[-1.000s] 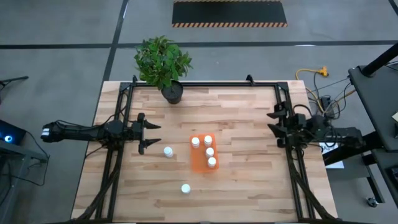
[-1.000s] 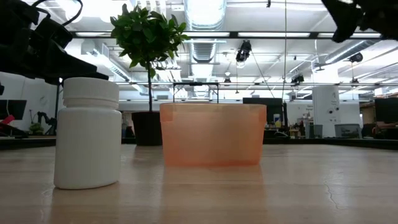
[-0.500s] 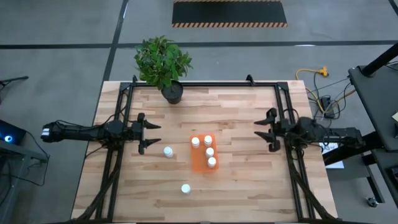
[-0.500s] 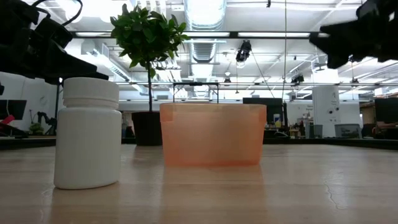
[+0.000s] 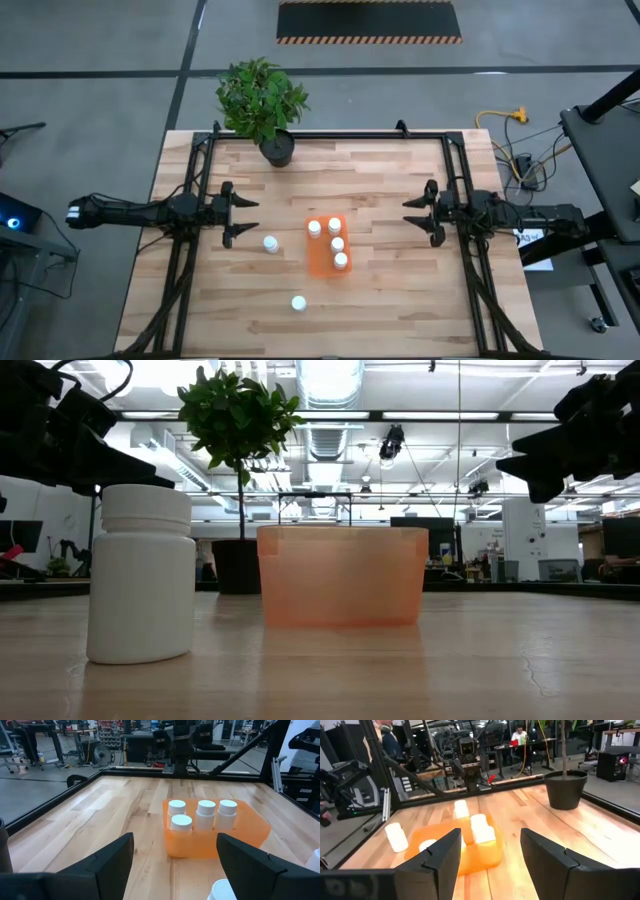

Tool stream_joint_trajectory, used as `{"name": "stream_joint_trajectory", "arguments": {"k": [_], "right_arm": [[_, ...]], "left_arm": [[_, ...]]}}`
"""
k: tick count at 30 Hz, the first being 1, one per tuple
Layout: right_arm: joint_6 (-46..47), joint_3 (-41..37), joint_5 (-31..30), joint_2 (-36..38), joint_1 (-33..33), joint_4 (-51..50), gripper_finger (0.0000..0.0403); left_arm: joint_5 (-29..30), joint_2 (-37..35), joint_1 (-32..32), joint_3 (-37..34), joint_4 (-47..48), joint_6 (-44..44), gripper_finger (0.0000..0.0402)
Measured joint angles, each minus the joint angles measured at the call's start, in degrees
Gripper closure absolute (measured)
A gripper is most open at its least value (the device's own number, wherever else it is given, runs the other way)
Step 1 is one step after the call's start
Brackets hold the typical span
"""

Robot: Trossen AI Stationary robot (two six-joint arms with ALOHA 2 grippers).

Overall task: Pick and place pill bottles into a basket
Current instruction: Put the white pill bottle into the orange container

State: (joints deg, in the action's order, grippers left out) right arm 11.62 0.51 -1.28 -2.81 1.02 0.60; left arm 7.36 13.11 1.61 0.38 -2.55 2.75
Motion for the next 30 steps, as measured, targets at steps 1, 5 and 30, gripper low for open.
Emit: {"name": "stream_joint_trajectory", "arguments": {"k": [1,5,30], "right_arm": [[0.11,0.00,0.00,0.00,0.00,0.02,0.0209],[0.22,0.00,0.00,0.02,0.00,0.02,0.0209],[0.24,0.00,0.02,0.02,0.00,0.04,0.0209]], "left_arm": [[0.01,0.04,0.01,0.01,0.02,0.00,0.0134],[0.02,-0.03,0.01,0.01,0.02,-0.09,0.0134],[-1.63,0.13,-0.01,0.22,-23.28,34.42,0.0134]]}}
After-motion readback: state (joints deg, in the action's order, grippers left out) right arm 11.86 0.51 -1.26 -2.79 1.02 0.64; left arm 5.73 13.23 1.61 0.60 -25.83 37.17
